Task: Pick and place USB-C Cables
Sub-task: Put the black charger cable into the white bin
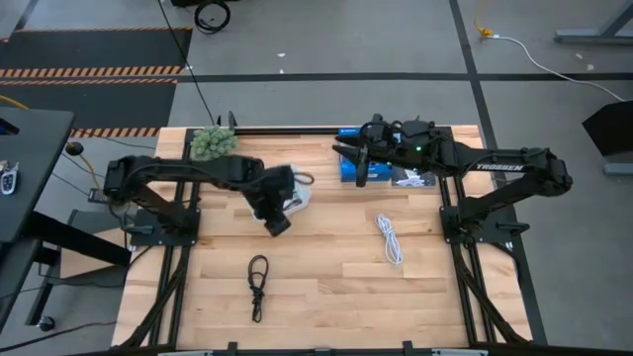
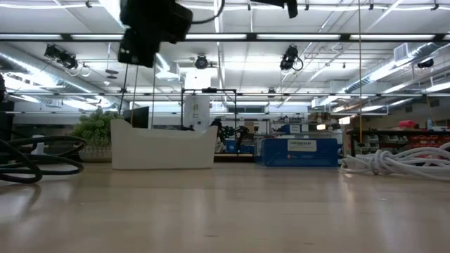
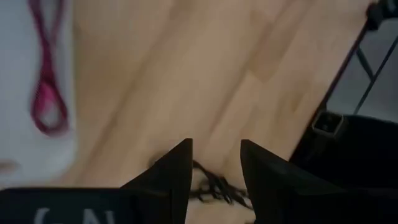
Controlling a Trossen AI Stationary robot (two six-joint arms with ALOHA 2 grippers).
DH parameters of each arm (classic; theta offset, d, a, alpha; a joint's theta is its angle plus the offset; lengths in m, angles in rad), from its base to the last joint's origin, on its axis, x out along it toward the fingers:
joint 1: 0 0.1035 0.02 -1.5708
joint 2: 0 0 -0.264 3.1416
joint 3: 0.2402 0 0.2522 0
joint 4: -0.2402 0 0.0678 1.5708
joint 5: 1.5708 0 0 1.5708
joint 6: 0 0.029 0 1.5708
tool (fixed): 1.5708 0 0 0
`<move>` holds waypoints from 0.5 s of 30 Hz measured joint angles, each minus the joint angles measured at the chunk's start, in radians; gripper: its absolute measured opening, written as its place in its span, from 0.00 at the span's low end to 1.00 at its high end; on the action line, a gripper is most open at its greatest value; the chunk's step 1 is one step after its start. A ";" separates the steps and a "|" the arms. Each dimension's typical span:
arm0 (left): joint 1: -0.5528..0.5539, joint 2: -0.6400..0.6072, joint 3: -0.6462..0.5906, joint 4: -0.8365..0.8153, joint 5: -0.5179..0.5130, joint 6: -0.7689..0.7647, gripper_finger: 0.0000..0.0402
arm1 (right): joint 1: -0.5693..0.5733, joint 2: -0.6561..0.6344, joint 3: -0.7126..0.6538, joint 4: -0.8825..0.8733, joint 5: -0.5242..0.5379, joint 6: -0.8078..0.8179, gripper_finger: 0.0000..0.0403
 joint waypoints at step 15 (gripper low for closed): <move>-0.334 -0.015 -0.001 -0.042 -0.038 -0.380 0.35 | 0.000 -0.043 0.000 -0.012 0.006 0.000 0.31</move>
